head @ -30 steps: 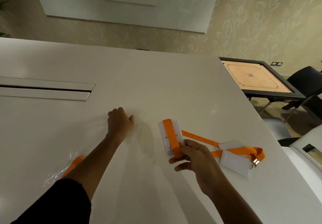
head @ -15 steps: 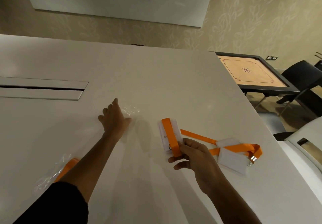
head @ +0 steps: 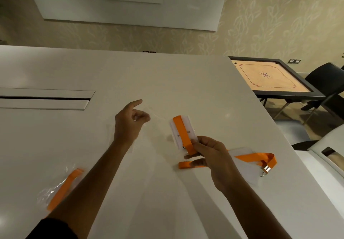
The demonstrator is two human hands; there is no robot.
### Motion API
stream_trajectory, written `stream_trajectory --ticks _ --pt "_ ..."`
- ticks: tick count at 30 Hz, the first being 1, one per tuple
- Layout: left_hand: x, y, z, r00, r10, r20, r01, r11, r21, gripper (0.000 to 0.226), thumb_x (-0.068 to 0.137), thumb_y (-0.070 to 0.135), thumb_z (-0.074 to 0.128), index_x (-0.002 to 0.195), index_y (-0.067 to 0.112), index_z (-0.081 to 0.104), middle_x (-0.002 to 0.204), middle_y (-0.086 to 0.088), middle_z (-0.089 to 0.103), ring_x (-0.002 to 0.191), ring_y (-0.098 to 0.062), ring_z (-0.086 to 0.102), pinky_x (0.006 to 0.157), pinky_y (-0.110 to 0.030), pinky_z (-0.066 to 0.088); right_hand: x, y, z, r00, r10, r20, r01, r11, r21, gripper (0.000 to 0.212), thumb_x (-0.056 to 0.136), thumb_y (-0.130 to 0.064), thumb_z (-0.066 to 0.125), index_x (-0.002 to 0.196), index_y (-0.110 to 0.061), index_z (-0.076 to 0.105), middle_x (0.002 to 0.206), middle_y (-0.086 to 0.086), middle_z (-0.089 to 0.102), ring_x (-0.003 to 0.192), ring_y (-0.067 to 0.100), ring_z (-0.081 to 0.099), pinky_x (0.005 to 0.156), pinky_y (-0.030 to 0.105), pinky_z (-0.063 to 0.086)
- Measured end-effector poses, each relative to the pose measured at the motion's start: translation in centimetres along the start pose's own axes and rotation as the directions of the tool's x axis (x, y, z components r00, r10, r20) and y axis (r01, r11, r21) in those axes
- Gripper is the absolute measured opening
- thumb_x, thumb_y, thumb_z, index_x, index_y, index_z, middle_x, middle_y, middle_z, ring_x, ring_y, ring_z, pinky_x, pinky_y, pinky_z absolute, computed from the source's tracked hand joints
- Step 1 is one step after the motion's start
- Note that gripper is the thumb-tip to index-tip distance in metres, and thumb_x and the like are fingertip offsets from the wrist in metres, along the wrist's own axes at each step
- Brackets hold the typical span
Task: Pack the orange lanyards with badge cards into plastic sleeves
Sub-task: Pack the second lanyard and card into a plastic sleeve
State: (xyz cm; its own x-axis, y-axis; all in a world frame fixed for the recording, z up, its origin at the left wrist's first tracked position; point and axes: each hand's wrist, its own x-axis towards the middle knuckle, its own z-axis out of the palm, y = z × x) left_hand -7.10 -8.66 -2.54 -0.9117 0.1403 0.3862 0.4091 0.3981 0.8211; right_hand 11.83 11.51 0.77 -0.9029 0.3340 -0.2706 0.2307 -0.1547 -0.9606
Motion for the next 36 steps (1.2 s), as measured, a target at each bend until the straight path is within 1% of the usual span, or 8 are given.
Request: stream_trajectory --ticks 5,8,12,18,22,30,32,36 --pt "-1.2 3.1 -0.4 0.994 0.073 0.078 -0.071 0.997 -0.019 0.064 0.083 0.011 0.087 0.142 0.011 0.061 0.095 0.000 0.080 0.090 -0.008 0.076 0.089 -0.008 0.054 0.2 -1.1 -1.7 0.998 -0.067 -0.013 0.066 0.997 -0.049 0.022 0.106 -0.022 0.062 0.110 -0.010 0.079 0.099 0.012 0.082 0.092 0.035 0.078 0.070 0.036 0.064" --pt "-1.8 4.4 -0.4 0.986 0.068 0.154 -0.058 0.996 -0.070 0.065 0.085 0.010 0.085 0.144 0.015 0.059 0.092 0.008 0.080 0.094 -0.002 0.075 0.089 -0.008 0.053 0.4 -1.9 -3.0 0.992 -0.127 0.022 0.128 0.989 -0.076 0.023 0.106 -0.024 0.062 0.104 -0.012 0.081 0.097 0.013 0.082 0.090 0.033 0.079 0.070 0.037 0.064" --pt "-2.2 5.9 -0.4 0.975 0.083 0.208 -0.067 0.994 -0.081 0.068 0.085 0.009 0.084 0.148 0.015 0.056 0.090 0.007 0.081 0.094 -0.004 0.076 0.090 -0.006 0.051 1.0 -2.8 -4.6 0.977 -0.211 0.035 0.214 0.957 -0.194 0.021 0.106 -0.022 0.062 0.099 -0.016 0.082 0.092 0.011 0.081 0.084 0.027 0.079 0.068 0.037 0.061" --pt "-2.6 8.0 0.0 0.968 0.106 0.230 -0.092 0.993 -0.070 0.070 0.087 0.009 0.083 0.150 0.015 0.053 0.090 0.009 0.081 0.092 -0.002 0.076 0.089 -0.004 0.049 1.3 -3.8 -6.4 0.942 -0.320 0.101 0.328 0.813 -0.481 0.022 0.103 -0.039 0.062 0.097 -0.027 0.078 0.087 0.000 0.079 0.076 0.020 0.076 0.074 0.049 0.064" --pt "-2.8 9.0 0.1 0.962 0.099 0.253 -0.084 0.994 -0.068 0.070 0.089 0.009 0.081 0.151 0.016 0.051 0.094 0.004 0.082 0.095 -0.007 0.077 0.093 -0.007 0.050 1.5 -4.1 -7.2 0.921 -0.357 0.153 0.379 0.740 -0.555 0.021 0.105 -0.035 0.060 0.099 -0.025 0.077 0.088 0.005 0.076 0.082 0.029 0.073 0.078 0.059 0.061" --pt "-3.3 10.4 0.5 0.945 0.102 0.311 -0.079 0.993 -0.085 0.071 0.088 0.009 0.081 0.152 0.018 0.050 0.096 0.002 0.082 0.095 -0.012 0.078 0.098 -0.016 0.055 1.3 -4.6 -8.3 0.871 -0.443 0.212 0.471 0.634 -0.613 0.018 0.105 -0.023 0.061 0.097 -0.022 0.076 0.085 0.001 0.074 0.080 0.024 0.069 0.075 0.050 0.062" --pt "-3.4 10.5 0.5 0.938 0.098 0.332 -0.067 0.992 -0.104 0.072 0.088 0.008 0.081 0.152 0.018 0.050 0.096 0.002 0.082 0.096 -0.013 0.079 0.099 -0.019 0.055 1.0 -4.9 -8.4 0.840 -0.489 0.236 0.512 0.570 -0.642 0.017 0.104 -0.020 0.061 0.096 -0.019 0.076 0.083 0.000 0.073 0.078 0.021 0.068 0.072 0.045 0.060" --pt "-3.5 10.8 0.7 0.926 0.098 0.365 -0.056 0.991 -0.123 0.071 0.088 0.009 0.082 0.151 0.020 0.051 0.095 0.007 0.082 0.096 -0.011 0.078 0.097 -0.015 0.054 0.7 -5.2 -8.4 0.776 -0.567 0.276 0.568 0.438 -0.697 0.015 0.104 -0.019 0.061 0.104 -0.016 0.076 0.091 -0.002 0.075 0.083 0.021 0.069 0.073 0.046 0.059"
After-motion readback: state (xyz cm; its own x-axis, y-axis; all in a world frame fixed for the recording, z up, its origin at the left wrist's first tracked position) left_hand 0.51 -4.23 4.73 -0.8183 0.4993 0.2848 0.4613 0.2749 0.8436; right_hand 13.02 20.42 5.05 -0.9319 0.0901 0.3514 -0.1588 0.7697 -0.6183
